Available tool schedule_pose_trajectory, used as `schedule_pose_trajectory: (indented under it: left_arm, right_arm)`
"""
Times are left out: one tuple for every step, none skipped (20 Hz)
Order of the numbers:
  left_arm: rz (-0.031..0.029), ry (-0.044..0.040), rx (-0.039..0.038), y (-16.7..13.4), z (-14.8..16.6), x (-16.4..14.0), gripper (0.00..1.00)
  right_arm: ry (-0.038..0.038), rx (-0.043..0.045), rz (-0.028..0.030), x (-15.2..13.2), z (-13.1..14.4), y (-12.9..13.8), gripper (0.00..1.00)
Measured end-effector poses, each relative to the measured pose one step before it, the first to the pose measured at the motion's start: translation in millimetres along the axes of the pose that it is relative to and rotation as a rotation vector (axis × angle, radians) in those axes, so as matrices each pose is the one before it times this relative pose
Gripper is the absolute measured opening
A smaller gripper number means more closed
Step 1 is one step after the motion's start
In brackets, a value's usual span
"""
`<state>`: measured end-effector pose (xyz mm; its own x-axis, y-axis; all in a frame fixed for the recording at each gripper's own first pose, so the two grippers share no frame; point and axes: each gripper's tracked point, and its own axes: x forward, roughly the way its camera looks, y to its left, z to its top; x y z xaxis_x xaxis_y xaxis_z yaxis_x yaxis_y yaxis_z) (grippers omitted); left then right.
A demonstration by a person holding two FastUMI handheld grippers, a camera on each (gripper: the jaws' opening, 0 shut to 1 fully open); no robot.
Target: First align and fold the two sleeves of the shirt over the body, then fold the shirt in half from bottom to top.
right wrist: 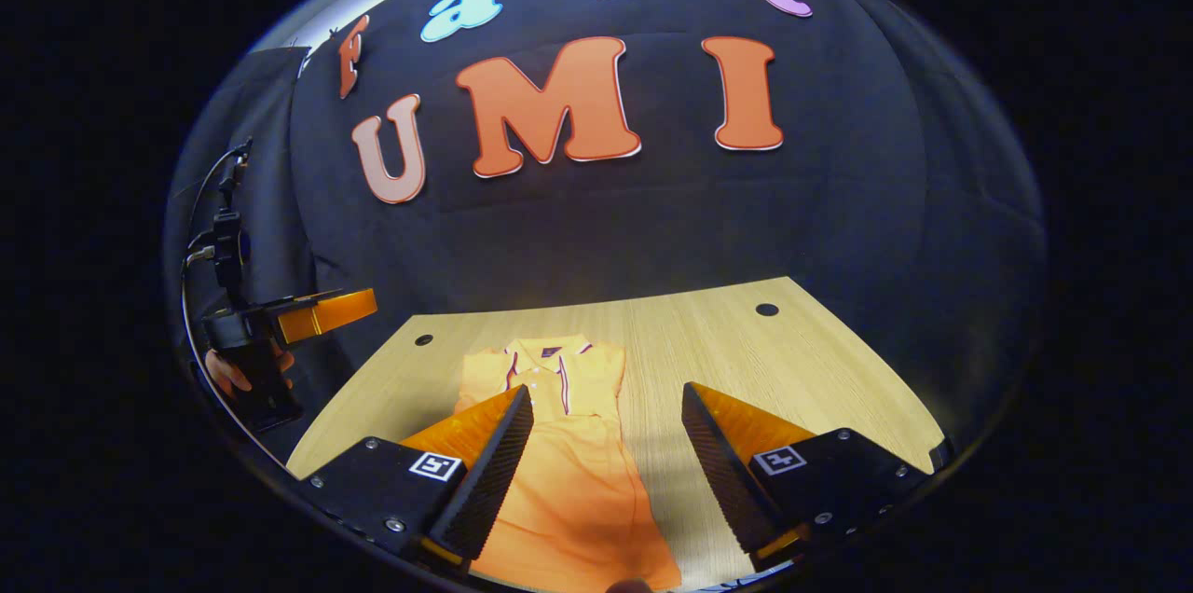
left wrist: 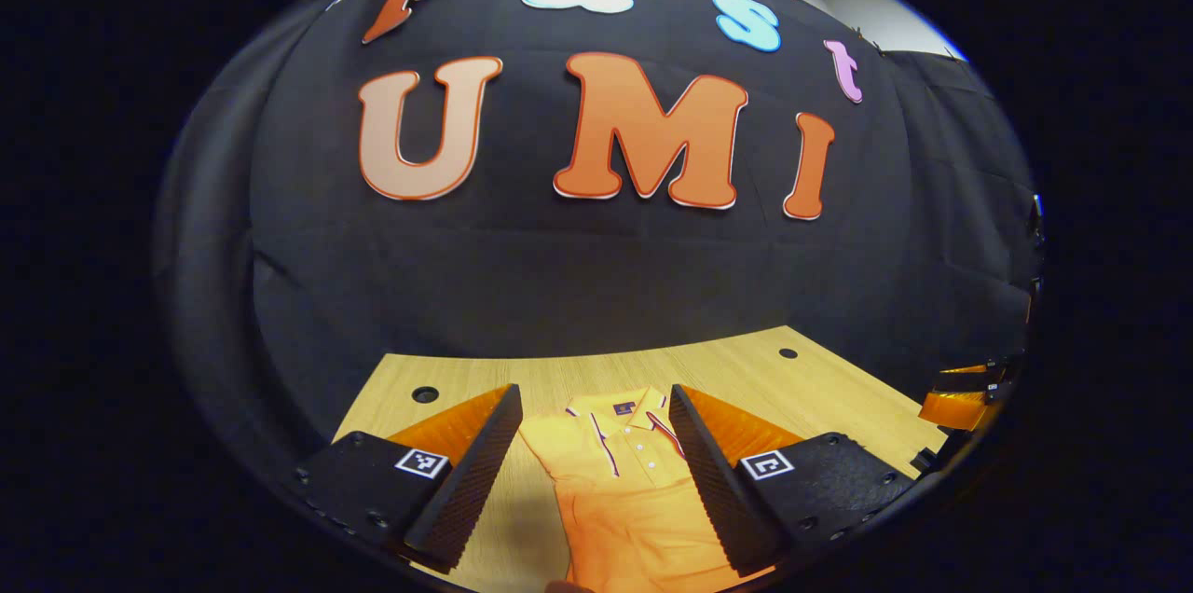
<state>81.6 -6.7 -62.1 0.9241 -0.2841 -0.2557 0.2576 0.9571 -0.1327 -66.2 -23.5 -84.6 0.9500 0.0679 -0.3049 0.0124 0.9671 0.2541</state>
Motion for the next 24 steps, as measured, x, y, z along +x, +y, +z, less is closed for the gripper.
schedule_pose_trajectory:
  left_arm:
    - [0.02081, -0.01894, 0.00079, 1.9, 3.81, -15.07, 0.98]
    - [0.01703, -0.02337, -0.00432, -0.37, -0.01, -13.62, 0.98]
    - [0.01526, -0.02249, -0.00334, 1.33, 3.73, -13.04, 0.98]
    - [0.0157, -0.02344, -0.00307, 0.31, 4.33, -8.85, 0.98]
    - [0.02067, -0.02952, 0.00041, 1.04, 6.52, -12.47, 0.98]
    - [0.02236, -0.01987, 0.00029, -0.1, 1.82, -15.33, 0.98]
    - [0.01729, -0.01721, 0.00087, 0.9, 1.54, -14.14, 0.98]
    - [0.01074, -0.00621, -0.0035, 0.79, -2.5, -12.64, 0.97]
    - [0.00002, 0.0085, 0.00383, -1.83, -4.45, -10.02, 0.98]
    - [0.01926, -0.00399, 0.01946, -6.97, -4.05, -20.42, 0.98]
    - [0.01226, -0.00246, 0.02163, 1.47, -2.6, -12.15, 0.98]
    - [0.01249, 0.0001, 0.01893, 1.19, -3.87, -10.82, 0.98]
    - [0.00042, 0.01609, 0.01019, 0.2, -8.51, -6.22, 0.98]
    - [-0.00081, 0.02517, 0.00477, -2.57, -10.92, -4.34, 0.97]
    - [0.00069, 0.02404, 0.0013, -0.44, -10.71, -3.32, 0.98]
    - [-0.00636, 0.03165, -0.0042, -0.57, -13.32, -2.11, 0.98]
    - [0.00133, 0.04241, -0.0028, 0.51, -14.81, -0.82, 0.98]
    - [0.00278, 0.04504, -0.00499, 2.6, -14.21, -0.09, 0.98]
    - [0.00197, 0.03875, -0.008, 2.12, -12.83, 1.52, 0.98]
    - [0.00386, 0.04461, -0.00752, 2.25, -13.59, 3.93, 0.98]
    - [-0.00708, 0.03585, -0.00572, 0.62, -12.13, 2.82, 0.98]
    - [-0.00674, 0.0392, -0.0063, -0.13, -12.43, 2.44, 0.98]
    - [-0.0094, 0.04123, -0.01094, -0.6, -13.19, 5.52, 0.98]
    - [-0.01263, 0.04546, -0.02103, -1.78, -14.4, 7.32, 0.98]
  right_arm:
    - [-0.01978, -0.00919, 0.01808, -1.88, 2.54, 2.94, 0.98]
    - [-0.00702, -0.01005, 0.01548, -1.96, -0.74, 2.06, 0.98]
    - [-0.00555, -0.00626, 0.01246, -2.66, -2.58, 3.2, 0.98]
    - [-0.00692, -0.00298, 0.01922, -3.47, -0.54, 3.41, 0.98]
    - [-0.00568, -0.00082, 0.01824, -3.74, -1.98, 3.42, 0.98]
    - [-0.01154, 0.00008, 0.01437, -4.05, -1.04, 1.62, 0.98]
    - [-0.01338, -0.00352, 0.00936, -2.54, 0.37, 2.9, 0.98]
    - [-0.0075, -0.00111, -0.00354, -3.26, -1.18, -0.25, 0.98]
    - [-0.00543, 0.00146, -0.00197, -4.29, -1.38, 0.06, 0.98]
    - [-0.01303, 0.00098, -0.00569, -2.62, 0.91, -1.01, 0.98]
    - [-0.00855, 0.00561, -0.00656, -2.3, -0.49, -1.5, 0.98]
    - [-0.0047, 0.0033, -0.0087, -0.35, -1.13, -1.19, 0.98]
    - [0.00002, 0.00318, -0.01007, -2.09, -1.87, -2.2, 0.98]
    - [0.01213, 0.00436, -0.0094, -1.32, -4.71, -1.94, 0.98]
    - [0.01857, 0.00032, -0.00775, -2.96, -7.26, -1.92, 0.98]
    - [0.02629, -0.00703, 0.00206, -4.21, -8.84, -0.86, 0.98]
    - [0.02365, -0.01071, 0.00049, 0.86, -9.22, -0.9, 0.98]
    - [0.04338, -0.0134, -0.00621, -0.82, -14.29, -4.03, 0.98]
    - [0.05392, -0.00333, -0.01224, 0.35, -15.52, -3.79, 0.98]
    - [0.04288, 0.00932, -0.00643, 0.04, -14.62, -4.48, 0.98]
    - [0.0343, 0.01751, 0.00171, 0.14, -11.64, -1.09, 0.99]
    - [0.03108, 0.01962, 0.00594, 1.85, -10.05, 0.5, 0.99]
    - [0.03649, 0.01588, -0.00194, 4.19, -11.49, -0.79, 0.98]
    - [0.03676, 0.01145, -0.00721, 4.86, -9.67, -1.26, 0.98]
